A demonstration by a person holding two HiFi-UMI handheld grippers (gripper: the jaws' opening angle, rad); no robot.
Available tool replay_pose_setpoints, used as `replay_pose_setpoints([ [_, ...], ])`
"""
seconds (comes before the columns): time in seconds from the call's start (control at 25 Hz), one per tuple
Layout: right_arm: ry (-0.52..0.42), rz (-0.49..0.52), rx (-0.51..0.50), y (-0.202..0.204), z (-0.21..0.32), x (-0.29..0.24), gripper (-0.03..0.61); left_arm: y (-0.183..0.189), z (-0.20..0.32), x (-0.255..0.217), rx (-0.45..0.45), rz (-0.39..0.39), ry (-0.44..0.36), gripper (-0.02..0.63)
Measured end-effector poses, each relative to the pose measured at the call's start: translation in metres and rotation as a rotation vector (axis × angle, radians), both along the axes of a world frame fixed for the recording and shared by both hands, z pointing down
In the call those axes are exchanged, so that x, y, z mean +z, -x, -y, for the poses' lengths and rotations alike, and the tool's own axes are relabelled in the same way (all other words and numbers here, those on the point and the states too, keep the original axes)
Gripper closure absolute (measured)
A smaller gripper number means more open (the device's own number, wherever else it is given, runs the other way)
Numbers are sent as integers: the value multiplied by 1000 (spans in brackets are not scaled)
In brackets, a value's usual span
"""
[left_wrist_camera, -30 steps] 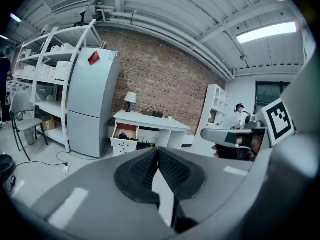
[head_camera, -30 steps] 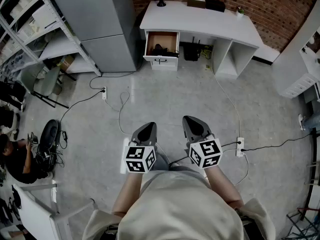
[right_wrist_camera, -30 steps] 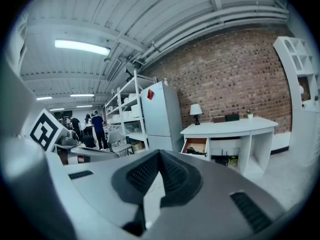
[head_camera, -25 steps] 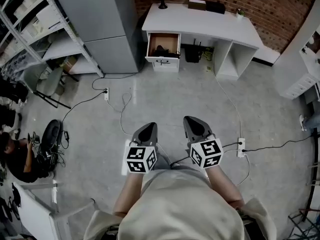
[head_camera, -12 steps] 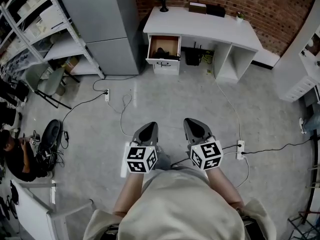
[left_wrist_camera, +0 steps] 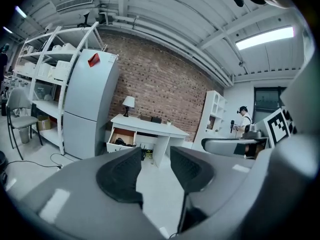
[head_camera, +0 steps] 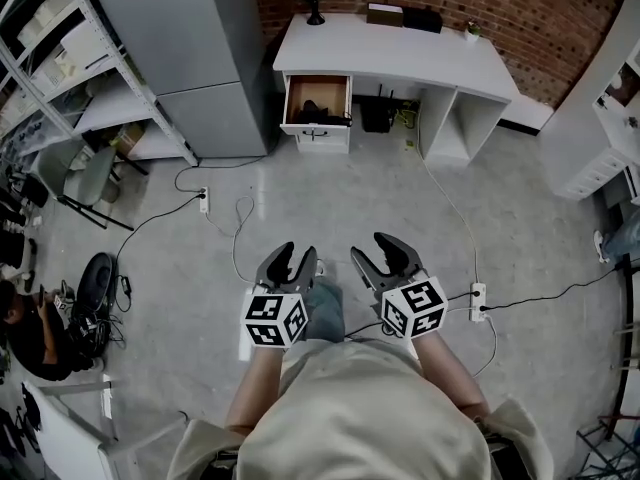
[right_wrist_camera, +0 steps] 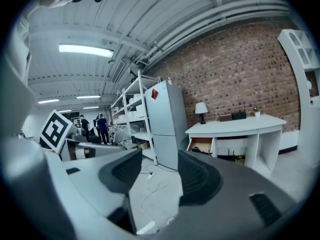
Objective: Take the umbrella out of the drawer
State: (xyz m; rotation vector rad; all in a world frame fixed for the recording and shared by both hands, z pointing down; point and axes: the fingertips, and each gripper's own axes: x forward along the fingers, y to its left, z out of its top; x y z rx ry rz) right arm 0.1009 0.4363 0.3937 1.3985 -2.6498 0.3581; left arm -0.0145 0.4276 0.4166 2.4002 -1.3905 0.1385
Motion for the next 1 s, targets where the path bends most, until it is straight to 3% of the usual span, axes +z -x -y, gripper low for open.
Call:
replay_pose_setpoints([
  [0.16,20,-5,-6,2,41,7,291,-1,43,4,21,-25,7,394],
  [0.44,38,0,15,7,140,10,247,0,140,8,61,-42,25,351],
  [1.0,35,-2,84,33,328,-4,233,16,328,-2,162,-46,39,327],
])
